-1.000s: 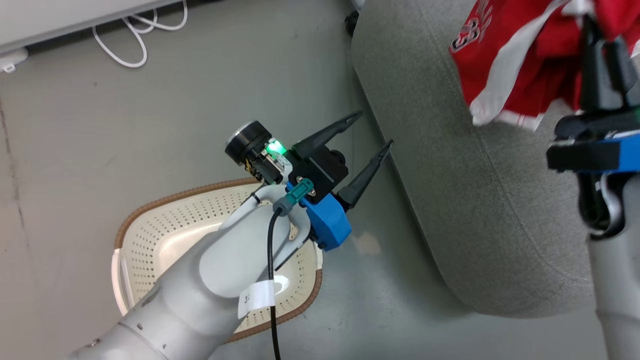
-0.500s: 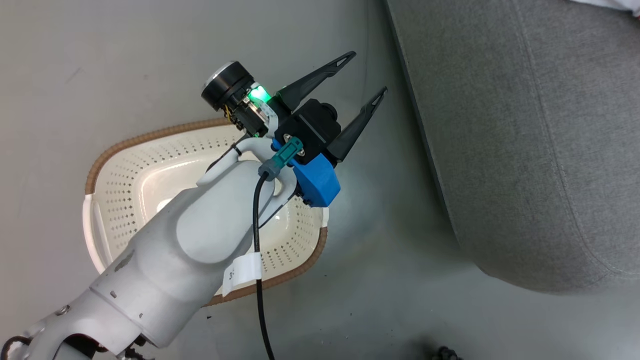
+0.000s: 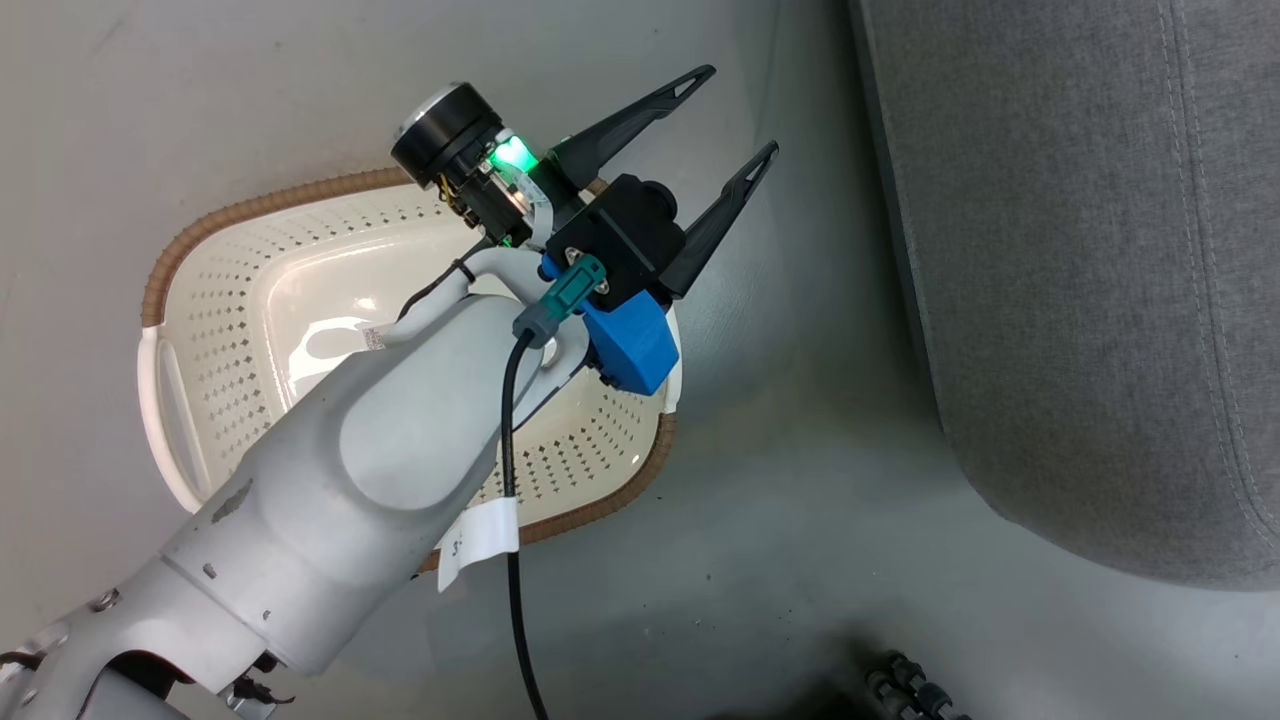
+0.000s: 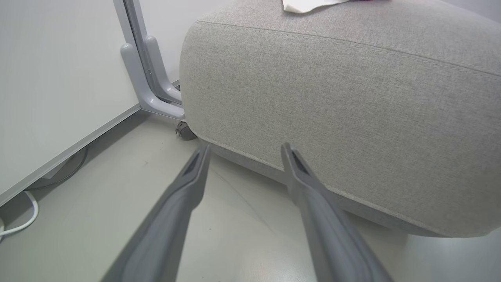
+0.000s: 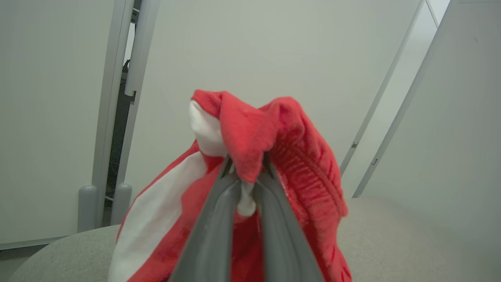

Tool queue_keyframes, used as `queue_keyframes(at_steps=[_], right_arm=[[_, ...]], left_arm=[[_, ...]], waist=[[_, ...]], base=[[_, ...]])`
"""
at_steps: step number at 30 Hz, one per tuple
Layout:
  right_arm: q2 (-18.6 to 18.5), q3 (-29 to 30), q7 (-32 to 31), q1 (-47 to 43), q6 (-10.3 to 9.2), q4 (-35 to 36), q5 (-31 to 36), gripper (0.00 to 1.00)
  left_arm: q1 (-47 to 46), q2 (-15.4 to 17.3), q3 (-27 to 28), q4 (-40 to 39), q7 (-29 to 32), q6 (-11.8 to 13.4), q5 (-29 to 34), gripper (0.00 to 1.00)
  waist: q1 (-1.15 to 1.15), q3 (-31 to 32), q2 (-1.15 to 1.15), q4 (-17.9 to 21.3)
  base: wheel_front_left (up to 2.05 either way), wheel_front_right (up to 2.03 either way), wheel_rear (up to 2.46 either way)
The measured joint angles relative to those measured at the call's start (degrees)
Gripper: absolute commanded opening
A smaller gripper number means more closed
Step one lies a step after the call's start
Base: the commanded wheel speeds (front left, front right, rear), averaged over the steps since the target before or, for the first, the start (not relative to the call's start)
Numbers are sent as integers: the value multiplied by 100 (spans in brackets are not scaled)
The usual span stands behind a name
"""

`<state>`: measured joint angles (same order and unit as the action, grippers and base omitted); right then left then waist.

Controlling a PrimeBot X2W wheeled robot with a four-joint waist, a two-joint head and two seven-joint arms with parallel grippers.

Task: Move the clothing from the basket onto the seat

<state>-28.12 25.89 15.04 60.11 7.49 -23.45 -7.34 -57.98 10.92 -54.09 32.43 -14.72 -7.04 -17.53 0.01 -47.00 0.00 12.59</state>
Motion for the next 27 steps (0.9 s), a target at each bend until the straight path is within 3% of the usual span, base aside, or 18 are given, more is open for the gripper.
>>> queue_keyframes(at_steps=[8,18,19,20,27], right_arm=[[600,127,1,-514,0,-371,391,0],[759,101,3,-539,0,-938,353,0],[779,92,3,-543,0,-923,324,64],[794,85,3,-569,0,-903,307,100],[877,29,1,-1228,0,-421,248,100]], left_arm=[[-70,13,-49,-79,2,20,31,100],[-89,118,-70,-99,8,69,-9,100],[-91,127,-70,-99,7,71,-12,100],[-91,137,-69,-99,7,93,-12,100],[-4,140,-52,-107,-4,144,-86,100]], waist=[[0,-144,0,-19],[0,-158,0,47],[0,-139,0,61],[0,-113,0,74],[-1,227,0,146]], base=[[0,0,0],[0,0,0],[0,0,0],[0,0,0],[0,0,0]])
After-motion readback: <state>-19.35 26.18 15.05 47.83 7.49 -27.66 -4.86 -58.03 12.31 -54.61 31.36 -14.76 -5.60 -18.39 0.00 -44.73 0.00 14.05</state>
